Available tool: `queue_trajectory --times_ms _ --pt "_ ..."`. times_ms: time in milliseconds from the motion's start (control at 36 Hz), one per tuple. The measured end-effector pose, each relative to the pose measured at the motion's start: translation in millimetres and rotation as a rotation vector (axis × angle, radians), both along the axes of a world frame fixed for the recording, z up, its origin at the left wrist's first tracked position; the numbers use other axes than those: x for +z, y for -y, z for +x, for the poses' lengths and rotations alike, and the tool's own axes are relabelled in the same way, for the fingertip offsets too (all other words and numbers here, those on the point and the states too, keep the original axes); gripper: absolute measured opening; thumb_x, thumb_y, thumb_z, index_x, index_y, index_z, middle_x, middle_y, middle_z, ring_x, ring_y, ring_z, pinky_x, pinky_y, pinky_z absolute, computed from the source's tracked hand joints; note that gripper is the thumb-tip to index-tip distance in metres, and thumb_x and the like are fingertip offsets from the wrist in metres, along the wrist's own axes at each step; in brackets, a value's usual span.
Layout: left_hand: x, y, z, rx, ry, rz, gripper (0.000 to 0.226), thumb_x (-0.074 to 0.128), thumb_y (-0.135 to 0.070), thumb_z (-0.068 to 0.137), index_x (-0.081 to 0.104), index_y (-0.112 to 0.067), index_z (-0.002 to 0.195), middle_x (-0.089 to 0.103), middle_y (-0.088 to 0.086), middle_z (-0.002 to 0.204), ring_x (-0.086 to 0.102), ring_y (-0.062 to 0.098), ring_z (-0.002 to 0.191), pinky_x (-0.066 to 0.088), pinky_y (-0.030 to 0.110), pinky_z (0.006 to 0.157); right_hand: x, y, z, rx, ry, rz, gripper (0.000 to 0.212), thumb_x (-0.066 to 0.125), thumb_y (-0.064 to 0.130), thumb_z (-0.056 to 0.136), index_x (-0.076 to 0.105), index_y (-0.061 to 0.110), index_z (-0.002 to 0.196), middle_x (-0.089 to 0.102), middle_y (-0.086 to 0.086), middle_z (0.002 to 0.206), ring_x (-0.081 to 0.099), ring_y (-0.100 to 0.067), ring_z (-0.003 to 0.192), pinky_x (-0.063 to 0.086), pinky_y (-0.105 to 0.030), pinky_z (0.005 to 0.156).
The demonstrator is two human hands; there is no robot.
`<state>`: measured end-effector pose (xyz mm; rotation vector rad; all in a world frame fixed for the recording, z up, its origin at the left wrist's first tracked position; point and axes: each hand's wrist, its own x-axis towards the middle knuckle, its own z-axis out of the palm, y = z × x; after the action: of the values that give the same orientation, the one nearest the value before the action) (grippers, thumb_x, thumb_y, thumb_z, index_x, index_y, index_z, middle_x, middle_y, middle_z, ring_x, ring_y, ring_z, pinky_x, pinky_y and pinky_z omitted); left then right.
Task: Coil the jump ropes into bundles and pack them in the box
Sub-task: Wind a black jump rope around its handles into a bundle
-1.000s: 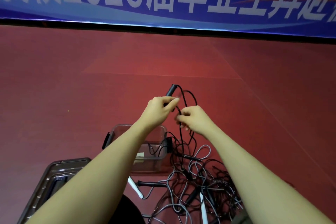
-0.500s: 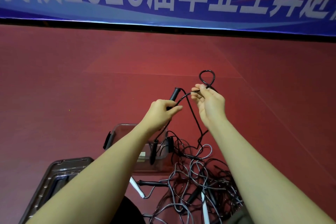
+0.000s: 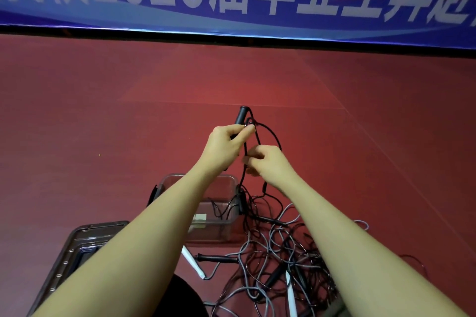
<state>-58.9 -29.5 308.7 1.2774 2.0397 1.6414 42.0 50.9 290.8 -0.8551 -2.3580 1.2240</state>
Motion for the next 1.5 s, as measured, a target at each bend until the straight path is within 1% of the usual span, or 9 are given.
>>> queue_trajectory --times_ms 83,194,389,694,861,1028,1194,1389,1500 --pt "5 4 3 0.007 -0.065 -0.087 0.045 0.032 -0.039 0.102 0.07 -0.016 0.106 0.032 -0.011 0.097 0.047 0.024 0.063 0.037 0.032 0.061 -2 -2 -4 -0.117 -0.063 0.064 0.029 0.059 0.01 0.089 0.054 0.014 0.06 0.063 -0.012 0.065 0.064 -0.029 0.063 0.057 -0.04 0.071" --pt "-6 8 -4 -0.091 -0.191 -0.296 0.031 0.043 -0.035 0.098 0.066 -0.015 0.105 0.049 0.003 0.096 0.047 0.018 0.093 0.035 0.026 0.072 10 -2 -4 -0.227 -0.368 -0.182 0.022 0.053 0.003 0.092 0.055 0.001 0.07 0.057 -0.013 0.063 0.064 -0.022 0.057 0.057 -0.033 0.061" --pt "-19 8 -6 -0.109 -0.258 -0.357 0.035 0.05 -0.04 0.096 0.069 -0.017 0.077 0.05 0.004 0.081 0.054 0.02 0.072 0.041 0.03 0.065 24 1 -1 -0.345 -0.667 -0.411 0.016 0.052 0.007 0.095 0.056 0.0 0.081 0.06 -0.01 0.071 0.066 -0.012 0.056 0.055 -0.021 0.055" --pt "-12 0 -1 0.006 -0.095 -0.126 0.037 0.051 -0.035 0.096 0.066 -0.015 0.069 0.052 0.01 0.057 0.04 0.012 0.049 0.034 0.027 0.051 0 -1 3 0.042 0.018 -0.076 0.021 0.065 0.002 0.079 0.064 0.003 0.101 0.068 -0.009 0.099 0.062 -0.024 0.094 0.047 -0.034 0.085" --pt "-1 -1 4 0.045 -0.091 -0.048 0.045 0.037 -0.038 0.101 0.066 -0.007 0.089 0.057 0.002 0.068 0.041 0.002 0.051 0.035 0.021 0.053 3 1 0 -0.039 -0.058 0.015 0.005 0.07 0.014 0.081 0.066 0.011 0.079 0.067 -0.006 0.081 0.06 -0.019 0.081 0.045 -0.032 0.076" --pt "-9 7 -2 -0.16 -0.089 -0.113 0.072 0.058 -0.034 0.079 0.017 -0.045 0.138 0.032 -0.006 0.142 0.04 0.008 0.125 0.038 0.03 0.099 6 -1 -1 -0.182 -0.305 -0.237 0.025 0.064 0.005 0.086 0.055 0.008 0.063 0.059 -0.005 0.064 0.061 -0.022 0.067 0.053 -0.036 0.069" --pt "-8 4 5 0.164 -0.44 -0.436 0.073 0.065 -0.028 0.078 0.023 -0.014 0.137 0.054 0.001 0.117 0.061 0.028 0.092 0.047 0.035 0.07 18 1 7 -0.115 -0.438 -0.499 0.014 0.06 0.004 0.089 0.062 0.009 0.077 0.07 -0.008 0.082 0.07 -0.018 0.075 0.056 -0.022 0.067" --pt "-13 0 17 0.289 -0.818 -0.571 0.029 0.046 -0.017 0.091 0.038 -0.012 0.118 0.054 0.004 0.11 0.053 0.03 0.097 0.03 0.034 0.064 26 10 11 -0.295 -0.367 -0.001 0.039 0.063 0.036 0.087 0.061 0.01 0.058 0.061 -0.006 0.054 0.053 -0.016 0.048 0.042 -0.026 0.049" --pt "-14 1 18 0.297 -1.008 -0.486 0.028 0.051 -0.006 0.083 0.045 -0.013 0.11 0.056 0.003 0.099 0.052 0.029 0.087 0.025 0.032 0.062 26 8 16 -0.472 -0.448 0.323 0.025 0.059 0.03 0.09 0.048 0.013 0.077 0.05 0.001 0.08 0.044 -0.019 0.079 0.03 -0.03 0.065"
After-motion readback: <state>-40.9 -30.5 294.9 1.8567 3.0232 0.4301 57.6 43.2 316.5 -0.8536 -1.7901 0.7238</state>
